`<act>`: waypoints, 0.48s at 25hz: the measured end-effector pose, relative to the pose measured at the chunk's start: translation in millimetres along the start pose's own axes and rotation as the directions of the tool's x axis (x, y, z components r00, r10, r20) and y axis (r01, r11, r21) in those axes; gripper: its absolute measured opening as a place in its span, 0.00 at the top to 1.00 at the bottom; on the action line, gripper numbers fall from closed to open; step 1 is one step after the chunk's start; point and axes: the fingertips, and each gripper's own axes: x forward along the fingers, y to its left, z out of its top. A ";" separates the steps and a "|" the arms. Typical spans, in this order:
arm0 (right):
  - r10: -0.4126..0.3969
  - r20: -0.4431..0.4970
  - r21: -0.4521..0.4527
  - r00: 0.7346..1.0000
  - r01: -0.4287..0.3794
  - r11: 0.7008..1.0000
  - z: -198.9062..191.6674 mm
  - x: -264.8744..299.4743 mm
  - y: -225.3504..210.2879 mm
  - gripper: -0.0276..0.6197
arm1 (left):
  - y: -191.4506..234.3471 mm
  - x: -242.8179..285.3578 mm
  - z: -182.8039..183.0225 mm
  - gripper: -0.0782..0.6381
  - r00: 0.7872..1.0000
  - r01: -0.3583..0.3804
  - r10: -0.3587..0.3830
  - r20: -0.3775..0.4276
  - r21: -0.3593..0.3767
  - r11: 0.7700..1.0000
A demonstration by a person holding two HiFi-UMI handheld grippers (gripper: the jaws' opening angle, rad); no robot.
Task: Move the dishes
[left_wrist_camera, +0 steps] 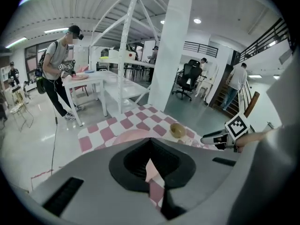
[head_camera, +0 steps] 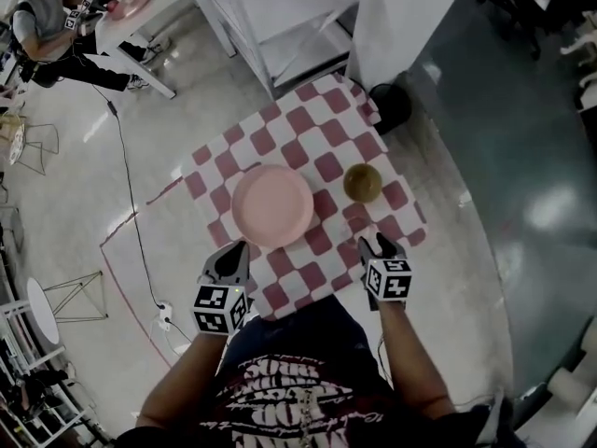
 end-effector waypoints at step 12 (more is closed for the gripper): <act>-0.146 -0.196 -0.182 0.970 0.111 0.977 -29.9 63.7 -44.1 0.84 | 7.2 -11.3 -11.4 0.85 0.998 -0.053 0.050 -0.046 -0.062 0.997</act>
